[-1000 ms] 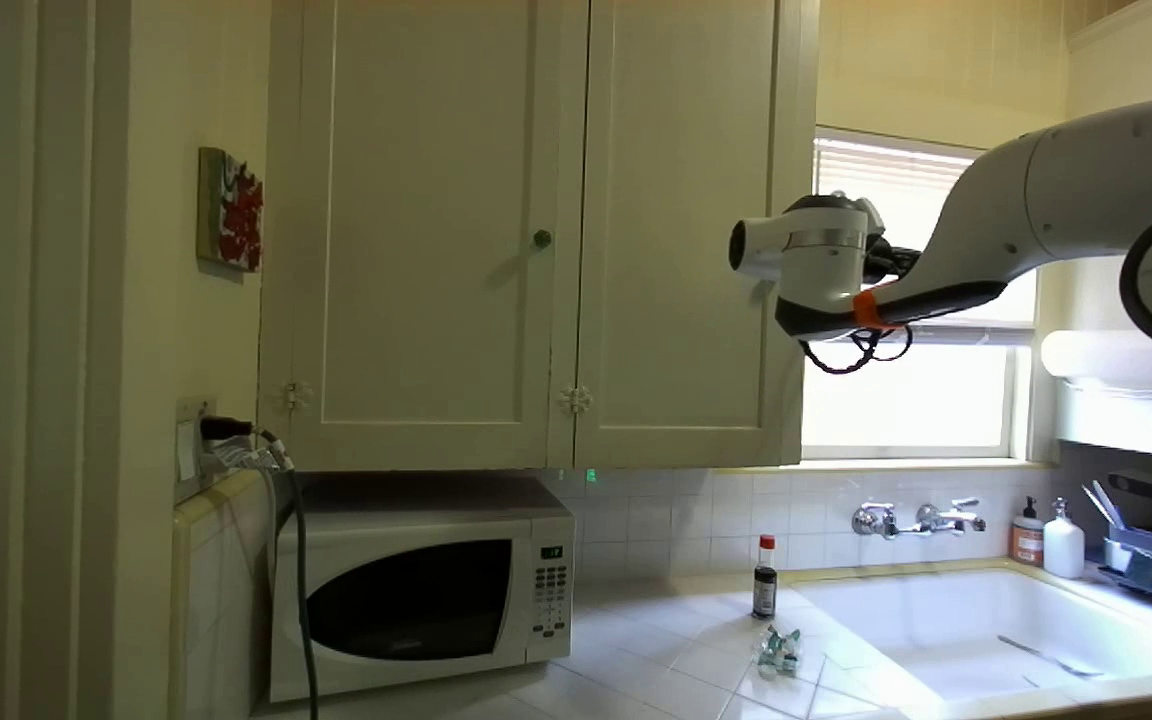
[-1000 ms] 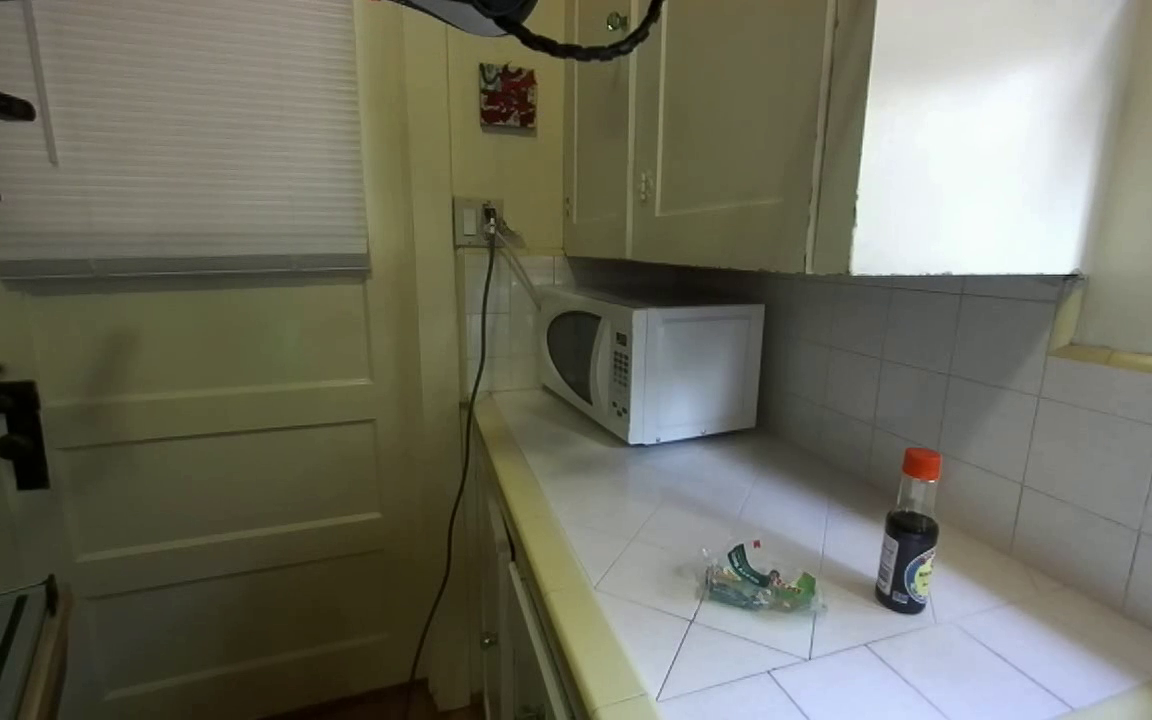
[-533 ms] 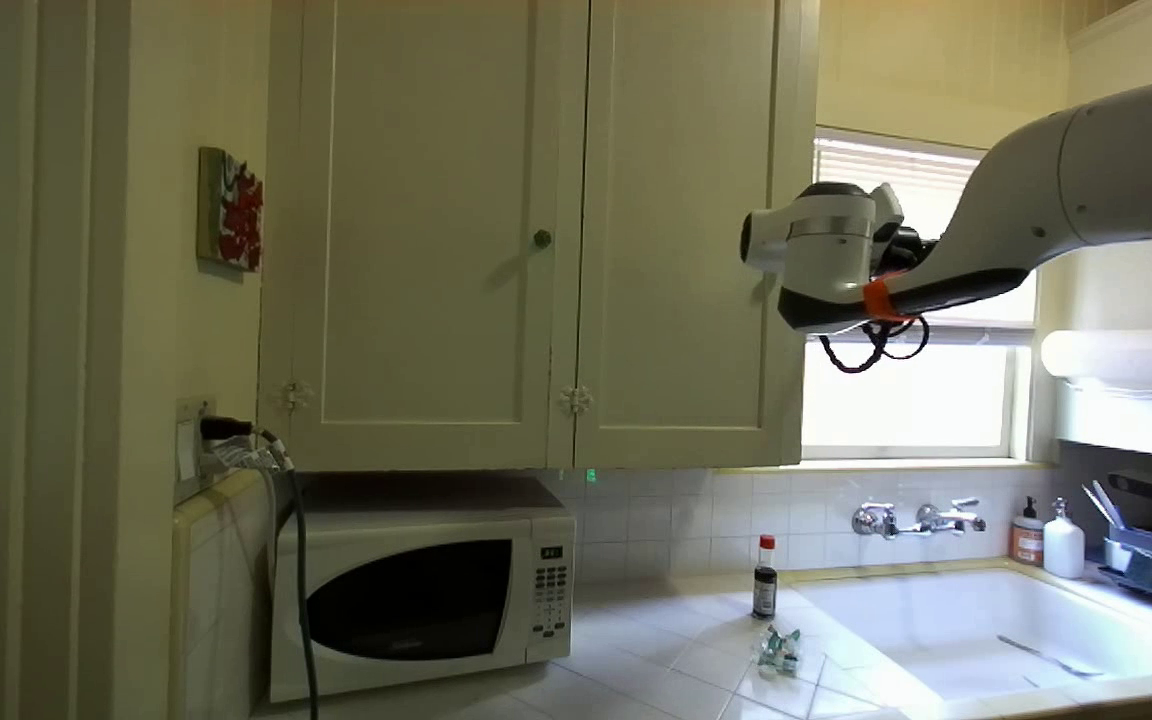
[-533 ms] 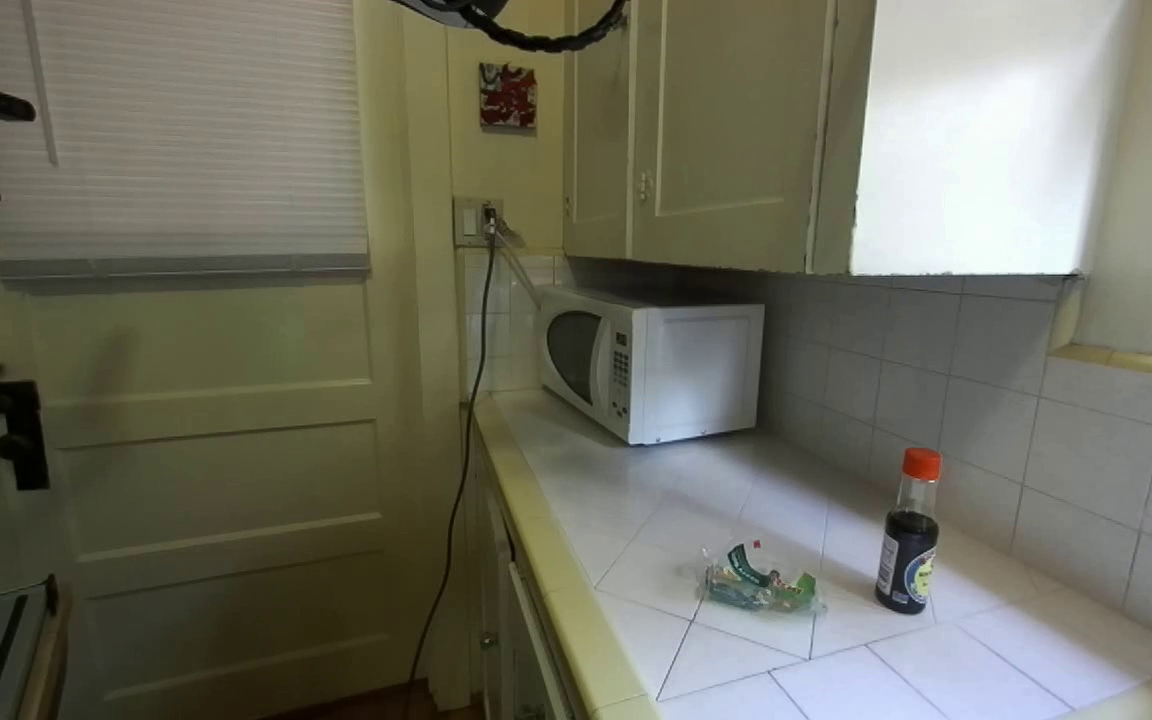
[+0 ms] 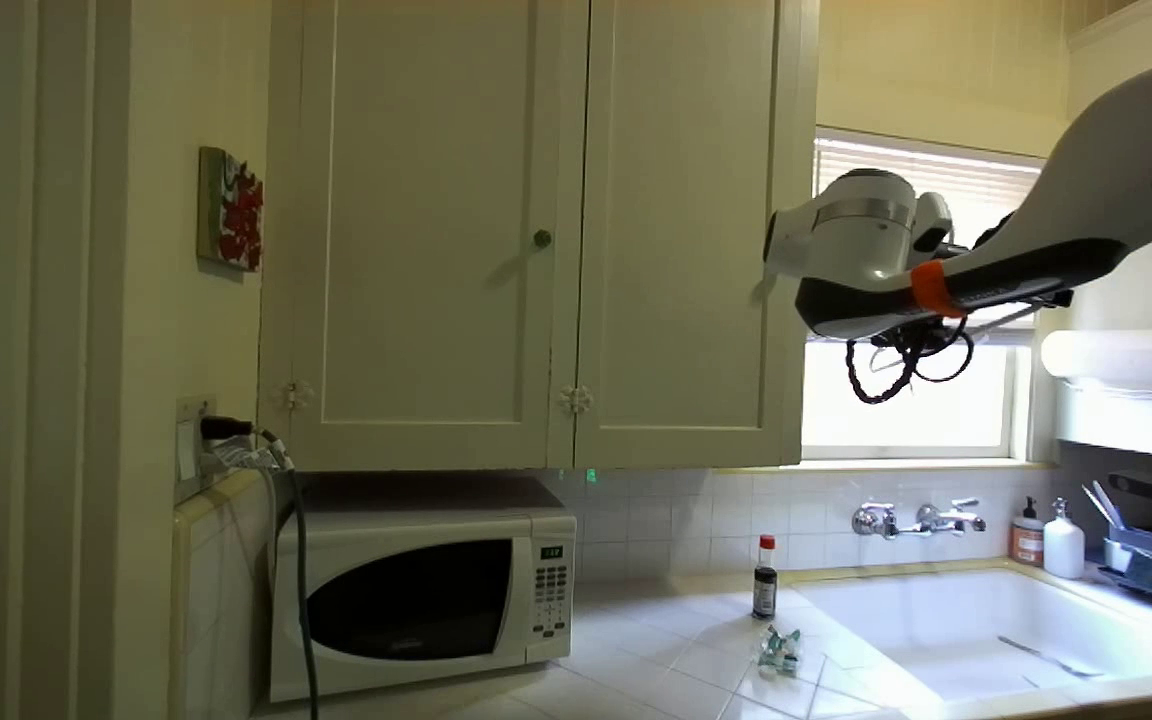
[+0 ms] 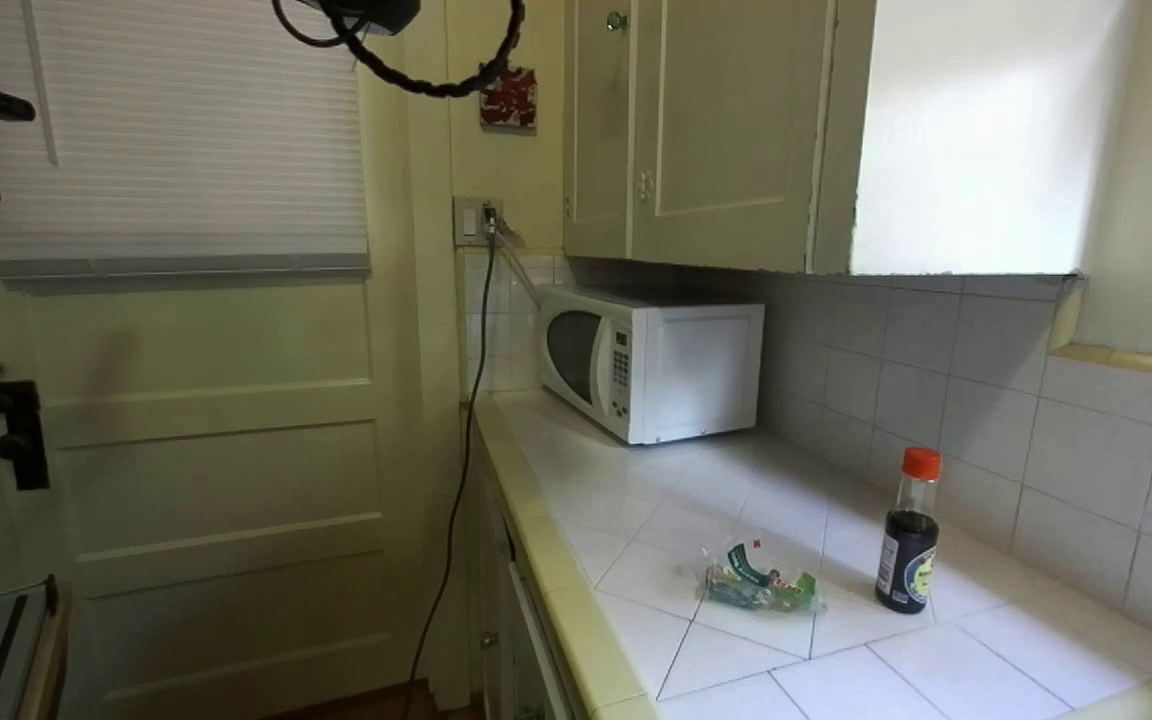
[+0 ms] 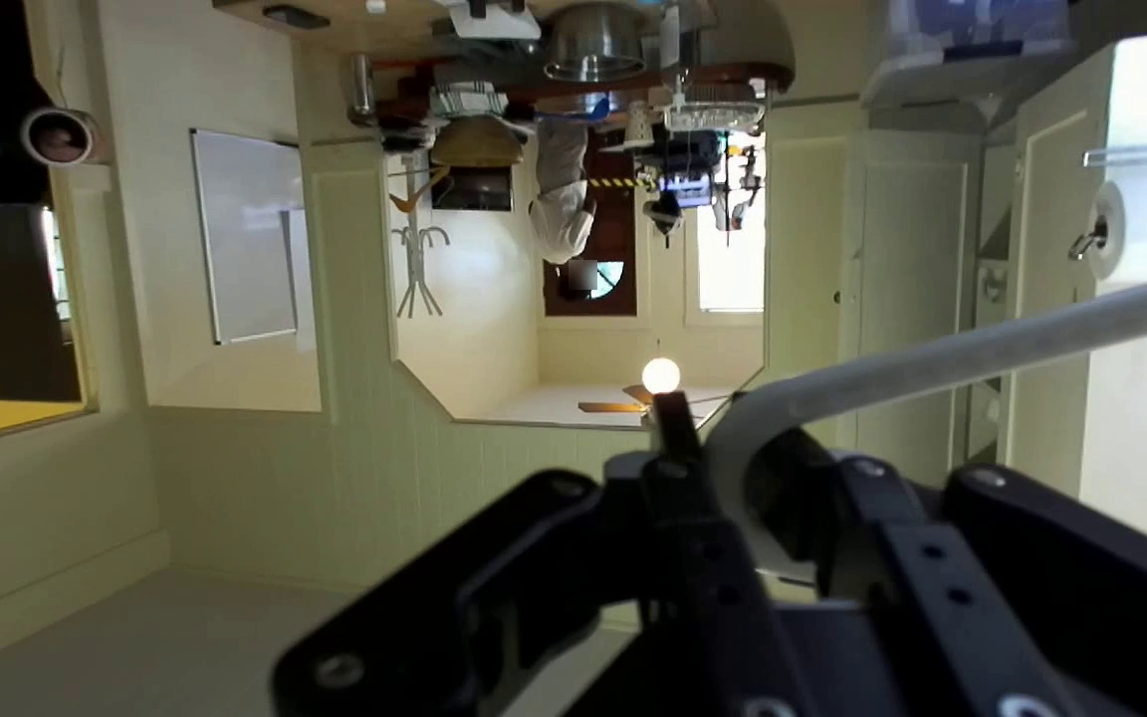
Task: Shift the coat hanger to the counter
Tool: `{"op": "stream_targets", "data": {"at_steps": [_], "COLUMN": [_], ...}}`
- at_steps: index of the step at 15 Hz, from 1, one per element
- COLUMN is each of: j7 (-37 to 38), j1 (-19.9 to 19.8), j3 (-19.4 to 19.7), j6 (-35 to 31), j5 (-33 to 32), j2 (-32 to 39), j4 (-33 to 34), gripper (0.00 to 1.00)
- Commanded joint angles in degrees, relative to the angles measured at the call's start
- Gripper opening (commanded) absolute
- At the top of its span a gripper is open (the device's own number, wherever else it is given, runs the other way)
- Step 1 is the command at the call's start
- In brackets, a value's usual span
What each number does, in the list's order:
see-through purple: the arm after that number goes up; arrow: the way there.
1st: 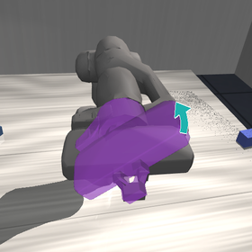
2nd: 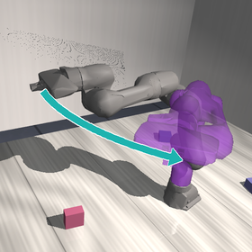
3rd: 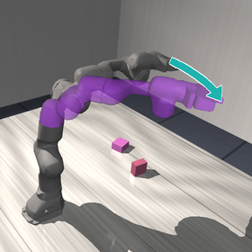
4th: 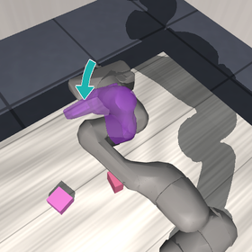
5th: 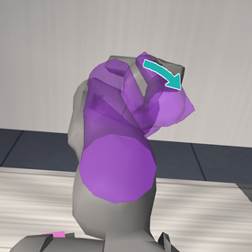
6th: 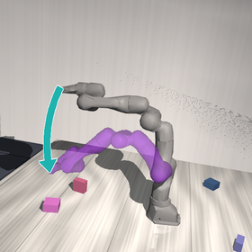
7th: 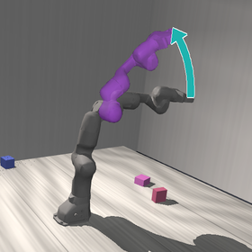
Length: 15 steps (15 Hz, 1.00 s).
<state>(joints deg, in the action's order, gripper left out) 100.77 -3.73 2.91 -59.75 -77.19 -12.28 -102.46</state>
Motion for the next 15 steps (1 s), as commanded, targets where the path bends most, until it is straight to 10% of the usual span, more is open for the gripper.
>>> {"op": "stream_targets", "data": {"at_steps": [1, 15], "j7": [2.67, -2.61], "j1": [2.71, 12.19], "j3": [-1.62, -4.37], "j6": [-0.68, -20.27], "j5": [6.24, 11.37], "j2": [-9.67, -27.67], "j4": [-10.83, -24.57], "gripper": [0.04, 0.03]}}
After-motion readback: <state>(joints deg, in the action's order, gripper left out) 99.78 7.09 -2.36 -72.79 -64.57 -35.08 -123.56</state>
